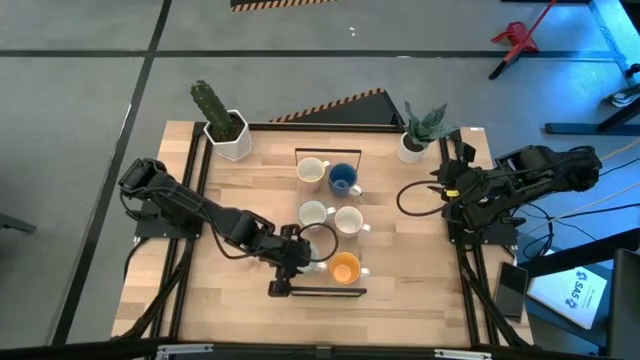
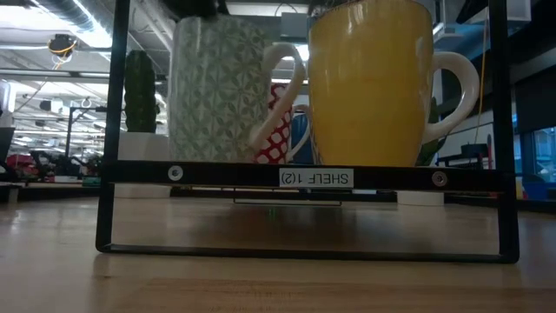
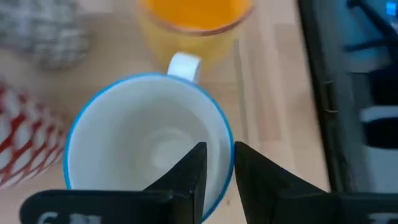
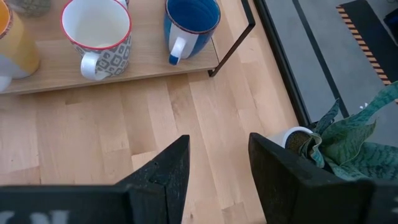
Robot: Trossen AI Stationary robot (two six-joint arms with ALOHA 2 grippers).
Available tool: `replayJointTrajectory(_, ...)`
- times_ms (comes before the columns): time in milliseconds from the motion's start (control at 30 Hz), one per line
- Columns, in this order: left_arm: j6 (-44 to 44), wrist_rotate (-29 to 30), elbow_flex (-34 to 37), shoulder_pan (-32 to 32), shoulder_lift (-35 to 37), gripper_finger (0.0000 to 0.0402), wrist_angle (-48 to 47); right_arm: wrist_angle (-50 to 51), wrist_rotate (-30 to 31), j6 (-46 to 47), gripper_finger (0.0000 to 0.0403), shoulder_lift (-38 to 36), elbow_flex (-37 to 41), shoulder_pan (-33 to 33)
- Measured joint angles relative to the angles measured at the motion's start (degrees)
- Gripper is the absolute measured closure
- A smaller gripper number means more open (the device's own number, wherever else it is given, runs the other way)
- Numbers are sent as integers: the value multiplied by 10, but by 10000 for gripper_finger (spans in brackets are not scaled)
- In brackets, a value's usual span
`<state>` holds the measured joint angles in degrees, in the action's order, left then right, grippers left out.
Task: Place coffee mugs
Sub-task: Put the green and white mug on the shelf
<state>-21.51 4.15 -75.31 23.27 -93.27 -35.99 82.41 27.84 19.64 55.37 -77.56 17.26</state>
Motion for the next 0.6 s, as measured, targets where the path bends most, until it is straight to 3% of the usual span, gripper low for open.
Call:
replayJointTrajectory(200, 26, -43, 0, 0, 0, 327, 6, 0, 1, 0, 253, 0, 0, 0)
replayJointTrajectory(600, 27, -41, 1, -4, 0, 329, 6, 0, 2, 0, 253, 0, 0, 0)
